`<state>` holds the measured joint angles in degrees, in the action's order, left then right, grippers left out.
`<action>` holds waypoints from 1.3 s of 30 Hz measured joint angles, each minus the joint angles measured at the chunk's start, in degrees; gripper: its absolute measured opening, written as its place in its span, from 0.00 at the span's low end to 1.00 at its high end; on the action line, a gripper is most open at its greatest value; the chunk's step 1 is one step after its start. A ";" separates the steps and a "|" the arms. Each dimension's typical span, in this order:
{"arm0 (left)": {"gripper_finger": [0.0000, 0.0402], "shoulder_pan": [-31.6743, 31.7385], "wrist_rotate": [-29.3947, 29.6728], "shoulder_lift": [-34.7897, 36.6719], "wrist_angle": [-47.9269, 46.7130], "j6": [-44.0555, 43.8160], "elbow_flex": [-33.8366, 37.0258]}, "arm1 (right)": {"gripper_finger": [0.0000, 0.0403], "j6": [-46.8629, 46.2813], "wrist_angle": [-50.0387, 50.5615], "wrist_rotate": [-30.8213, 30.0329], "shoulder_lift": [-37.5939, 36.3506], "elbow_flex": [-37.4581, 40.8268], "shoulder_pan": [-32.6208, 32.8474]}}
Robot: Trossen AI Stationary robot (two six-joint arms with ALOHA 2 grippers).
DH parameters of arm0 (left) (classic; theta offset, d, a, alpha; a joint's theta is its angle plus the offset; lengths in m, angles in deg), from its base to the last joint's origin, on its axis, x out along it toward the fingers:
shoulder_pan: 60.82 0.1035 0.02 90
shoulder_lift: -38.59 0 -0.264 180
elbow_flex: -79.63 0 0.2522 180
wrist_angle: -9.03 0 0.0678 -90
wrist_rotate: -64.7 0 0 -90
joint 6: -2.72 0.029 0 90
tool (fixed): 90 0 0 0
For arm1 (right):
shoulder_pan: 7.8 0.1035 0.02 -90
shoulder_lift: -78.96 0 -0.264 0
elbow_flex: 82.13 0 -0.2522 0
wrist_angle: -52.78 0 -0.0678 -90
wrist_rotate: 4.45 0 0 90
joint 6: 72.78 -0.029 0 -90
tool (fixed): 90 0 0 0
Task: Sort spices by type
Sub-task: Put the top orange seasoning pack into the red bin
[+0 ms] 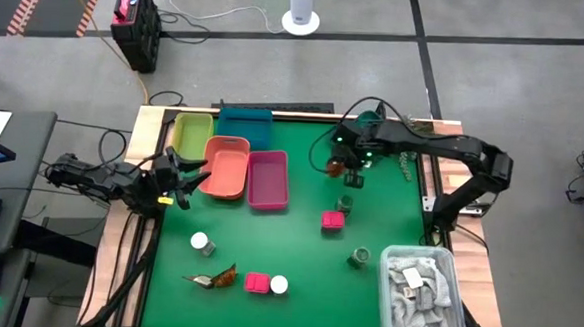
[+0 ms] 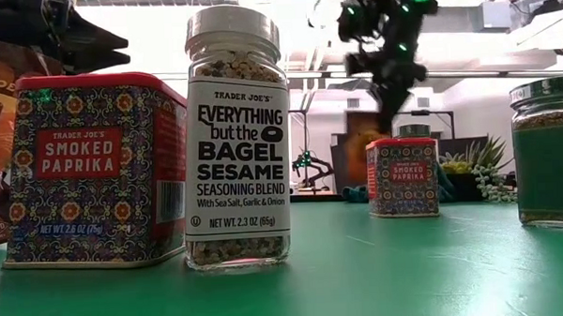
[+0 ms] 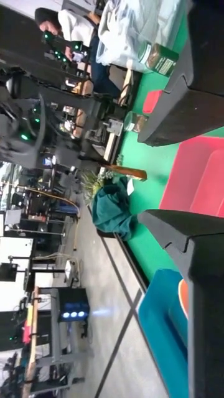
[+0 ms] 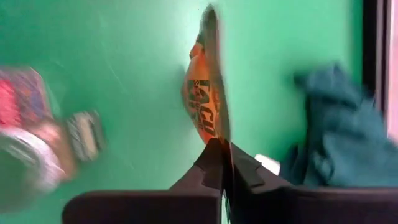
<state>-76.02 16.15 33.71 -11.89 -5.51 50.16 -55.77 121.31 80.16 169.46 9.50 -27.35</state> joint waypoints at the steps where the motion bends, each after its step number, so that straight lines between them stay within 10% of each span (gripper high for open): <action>1: 0.42 0.00 -0.02 0.00 -0.02 -0.31 0.00 | 0.04 0.13 0.36 0.00 1.29 -2.39 0.99; 19: 0.42 0.00 -0.04 -1.15 -4.87 -4.86 0.00 | 0.05 8.88 10.77 -0.96 30.12 -49.04 7.24; 39: 0.42 -0.02 -0.12 -1.14 -6.28 -7.52 0.00 | 0.19 11.93 7.17 2.49 43.93 -54.89 7.33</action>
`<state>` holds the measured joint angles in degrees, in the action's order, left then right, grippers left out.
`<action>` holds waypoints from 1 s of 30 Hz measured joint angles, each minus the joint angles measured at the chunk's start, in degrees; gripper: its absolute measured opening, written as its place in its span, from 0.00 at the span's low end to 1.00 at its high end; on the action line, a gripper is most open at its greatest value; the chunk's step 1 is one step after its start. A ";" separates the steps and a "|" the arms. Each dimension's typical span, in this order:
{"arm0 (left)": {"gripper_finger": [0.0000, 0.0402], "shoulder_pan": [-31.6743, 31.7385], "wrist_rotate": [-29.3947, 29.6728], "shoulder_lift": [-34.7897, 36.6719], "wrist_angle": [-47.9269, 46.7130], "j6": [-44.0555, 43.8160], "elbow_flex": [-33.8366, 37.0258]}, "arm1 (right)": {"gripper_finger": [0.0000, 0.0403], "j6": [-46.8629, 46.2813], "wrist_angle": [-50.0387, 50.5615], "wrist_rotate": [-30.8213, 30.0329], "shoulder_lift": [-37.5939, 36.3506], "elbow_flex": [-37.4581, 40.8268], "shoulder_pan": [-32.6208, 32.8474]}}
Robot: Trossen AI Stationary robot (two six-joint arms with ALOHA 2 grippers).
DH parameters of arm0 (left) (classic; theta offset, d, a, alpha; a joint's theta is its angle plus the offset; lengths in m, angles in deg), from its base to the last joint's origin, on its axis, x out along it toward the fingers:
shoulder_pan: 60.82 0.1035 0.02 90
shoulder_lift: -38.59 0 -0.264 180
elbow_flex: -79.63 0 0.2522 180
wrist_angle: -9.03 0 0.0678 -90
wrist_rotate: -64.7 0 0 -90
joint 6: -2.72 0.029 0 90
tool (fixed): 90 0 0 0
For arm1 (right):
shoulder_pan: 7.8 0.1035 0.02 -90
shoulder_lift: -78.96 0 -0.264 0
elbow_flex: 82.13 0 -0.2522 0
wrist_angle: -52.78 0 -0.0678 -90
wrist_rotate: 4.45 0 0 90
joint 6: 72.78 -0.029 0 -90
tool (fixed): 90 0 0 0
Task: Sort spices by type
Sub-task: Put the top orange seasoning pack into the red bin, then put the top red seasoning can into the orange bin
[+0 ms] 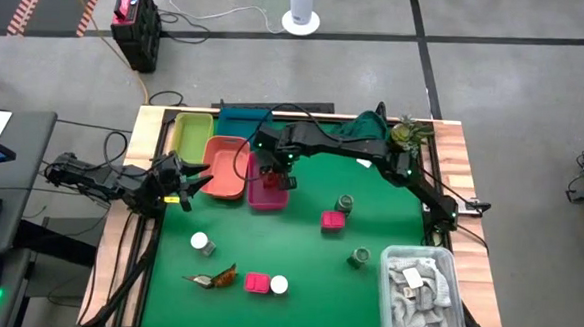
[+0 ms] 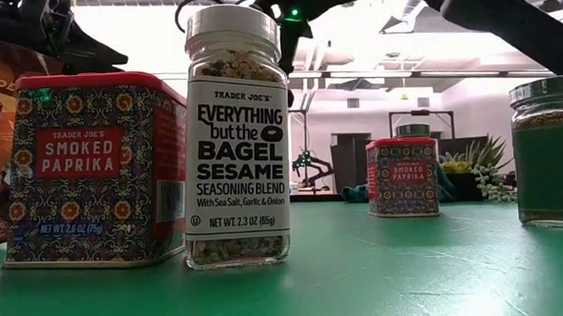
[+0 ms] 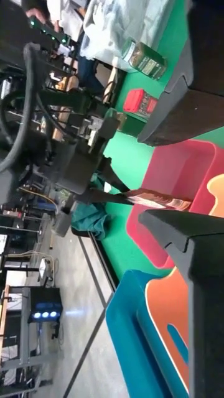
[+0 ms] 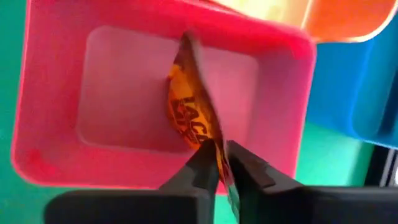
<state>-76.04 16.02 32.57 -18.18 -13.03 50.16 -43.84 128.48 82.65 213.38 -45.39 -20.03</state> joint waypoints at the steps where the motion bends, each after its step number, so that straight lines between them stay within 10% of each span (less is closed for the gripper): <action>1: 0.42 0.00 -0.28 0.00 -0.24 0.00 0.00 | 0.21 0.01 0.09 0.00 -0.10 0.05 -0.02; 14: 0.42 -0.09 -9.00 -7.63 -7.96 1.46 -10.57 | 0.62 -3.61 7.26 -0.01 -1.60 -5.27 0.25; 30: 0.42 -4.02 -13.77 -26.10 -8.08 8.62 -18.00 | 0.65 -22.06 20.87 -0.32 -15.66 -4.08 9.57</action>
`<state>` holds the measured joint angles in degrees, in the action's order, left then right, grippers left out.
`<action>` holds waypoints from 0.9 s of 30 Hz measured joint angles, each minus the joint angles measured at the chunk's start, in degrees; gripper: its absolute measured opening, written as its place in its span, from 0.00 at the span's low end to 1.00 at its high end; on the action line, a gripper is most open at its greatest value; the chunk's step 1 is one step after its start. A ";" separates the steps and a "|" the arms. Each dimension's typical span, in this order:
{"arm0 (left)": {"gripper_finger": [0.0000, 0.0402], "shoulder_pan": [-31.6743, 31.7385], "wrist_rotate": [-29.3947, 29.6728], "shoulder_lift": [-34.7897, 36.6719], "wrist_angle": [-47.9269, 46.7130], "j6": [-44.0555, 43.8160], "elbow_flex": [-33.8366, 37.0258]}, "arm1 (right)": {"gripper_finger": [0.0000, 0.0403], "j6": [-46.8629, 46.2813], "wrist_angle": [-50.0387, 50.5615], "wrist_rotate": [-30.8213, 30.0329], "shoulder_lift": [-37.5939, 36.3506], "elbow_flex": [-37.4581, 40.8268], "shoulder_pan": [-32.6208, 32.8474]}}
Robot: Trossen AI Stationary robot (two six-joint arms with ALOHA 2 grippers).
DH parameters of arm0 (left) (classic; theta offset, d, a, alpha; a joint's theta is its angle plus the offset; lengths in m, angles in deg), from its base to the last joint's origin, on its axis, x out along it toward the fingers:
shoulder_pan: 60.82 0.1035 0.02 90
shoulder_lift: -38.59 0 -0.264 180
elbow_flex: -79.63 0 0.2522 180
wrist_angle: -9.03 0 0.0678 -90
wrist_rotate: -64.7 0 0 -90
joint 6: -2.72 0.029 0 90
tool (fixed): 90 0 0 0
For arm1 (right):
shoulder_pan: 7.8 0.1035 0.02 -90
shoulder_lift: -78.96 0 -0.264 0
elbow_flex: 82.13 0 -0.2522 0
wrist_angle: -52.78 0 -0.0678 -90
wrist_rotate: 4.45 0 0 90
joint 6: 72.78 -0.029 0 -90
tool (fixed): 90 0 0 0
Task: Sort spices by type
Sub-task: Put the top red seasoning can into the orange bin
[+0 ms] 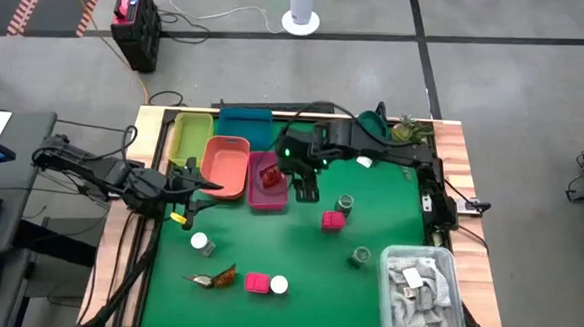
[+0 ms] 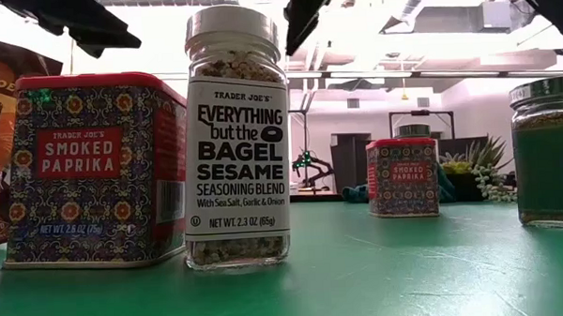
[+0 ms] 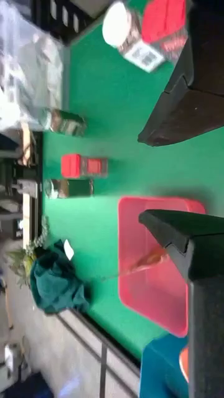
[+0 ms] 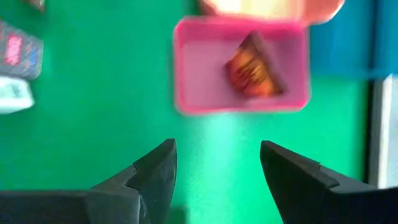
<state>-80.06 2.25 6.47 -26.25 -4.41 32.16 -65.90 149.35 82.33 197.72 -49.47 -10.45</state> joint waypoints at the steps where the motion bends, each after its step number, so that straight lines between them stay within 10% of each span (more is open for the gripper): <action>1: 0.42 -0.38 1.36 -0.02 -0.22 0.70 0.07 | 0.65 -1.61 1.35 -0.93 0.01 0.03 1.00; 9: 0.42 -5.19 3.80 0.81 2.96 3.93 0.07 | 0.65 -7.79 0.05 -4.11 -0.58 5.88 7.53; 27: 0.42 -13.03 14.24 0.59 9.26 -5.68 5.06 | 0.65 -13.24 -28.84 -6.53 -21.32 55.12 9.23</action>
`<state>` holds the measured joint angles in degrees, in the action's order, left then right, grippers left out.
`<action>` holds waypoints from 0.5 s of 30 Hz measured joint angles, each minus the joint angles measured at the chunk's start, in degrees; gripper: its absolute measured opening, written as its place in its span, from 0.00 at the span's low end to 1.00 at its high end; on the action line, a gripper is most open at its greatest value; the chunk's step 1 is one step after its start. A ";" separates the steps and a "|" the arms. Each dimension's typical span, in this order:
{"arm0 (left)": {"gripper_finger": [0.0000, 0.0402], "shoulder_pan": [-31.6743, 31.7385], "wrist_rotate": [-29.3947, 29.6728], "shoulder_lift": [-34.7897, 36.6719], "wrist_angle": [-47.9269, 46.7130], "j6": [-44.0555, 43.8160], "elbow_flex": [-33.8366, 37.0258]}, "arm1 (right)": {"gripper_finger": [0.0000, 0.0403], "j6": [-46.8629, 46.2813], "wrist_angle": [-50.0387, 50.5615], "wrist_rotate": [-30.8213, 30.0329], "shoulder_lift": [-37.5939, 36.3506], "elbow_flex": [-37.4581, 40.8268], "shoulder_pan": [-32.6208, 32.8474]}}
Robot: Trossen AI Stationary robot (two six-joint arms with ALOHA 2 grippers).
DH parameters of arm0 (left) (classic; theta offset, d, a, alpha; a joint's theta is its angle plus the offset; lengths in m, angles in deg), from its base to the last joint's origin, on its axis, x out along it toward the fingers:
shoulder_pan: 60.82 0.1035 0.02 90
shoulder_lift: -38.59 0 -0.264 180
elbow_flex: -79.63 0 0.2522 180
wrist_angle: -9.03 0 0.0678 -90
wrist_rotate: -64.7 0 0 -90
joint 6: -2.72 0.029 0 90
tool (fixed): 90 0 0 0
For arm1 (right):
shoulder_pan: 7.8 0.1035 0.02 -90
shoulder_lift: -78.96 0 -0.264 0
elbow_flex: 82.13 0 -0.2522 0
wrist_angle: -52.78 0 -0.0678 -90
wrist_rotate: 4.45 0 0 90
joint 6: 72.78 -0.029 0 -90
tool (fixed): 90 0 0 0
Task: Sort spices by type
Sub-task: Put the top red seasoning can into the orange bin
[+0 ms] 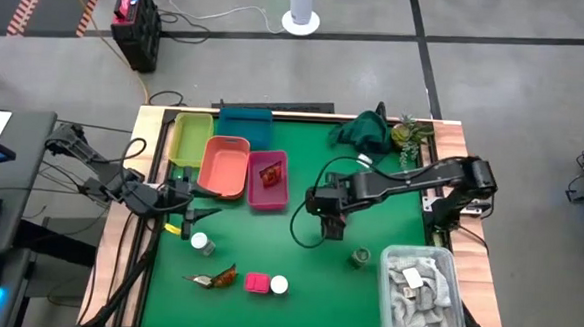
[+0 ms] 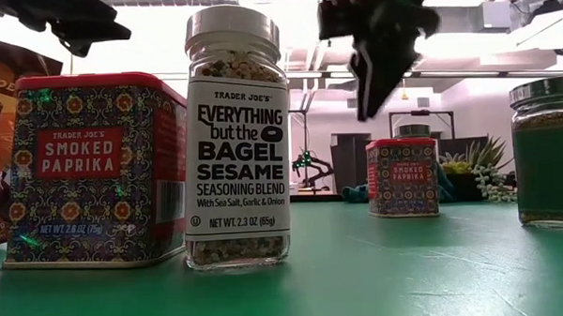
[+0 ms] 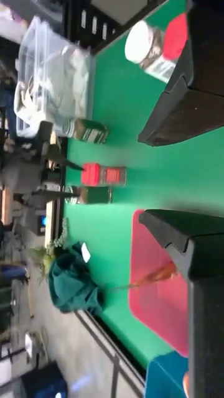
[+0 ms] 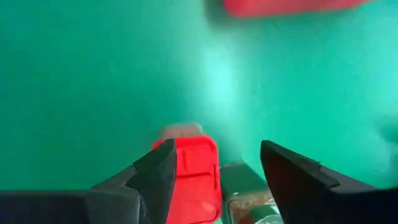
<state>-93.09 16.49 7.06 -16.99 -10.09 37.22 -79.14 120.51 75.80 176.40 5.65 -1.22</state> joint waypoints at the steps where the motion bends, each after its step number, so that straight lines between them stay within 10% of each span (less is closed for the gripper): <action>1: 0.42 0.23 0.67 0.02 -0.02 -0.22 0.00 | 0.65 0.40 0.23 -0.01 0.00 0.55 -0.10; 15: 0.42 2.25 2.78 0.04 0.02 -1.83 0.00 | 0.85 0.31 0.28 5.27 1.79 0.59 -0.19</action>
<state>-90.84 19.27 7.11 -16.97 -11.91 37.22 -78.84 120.79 81.06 178.19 6.24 -1.41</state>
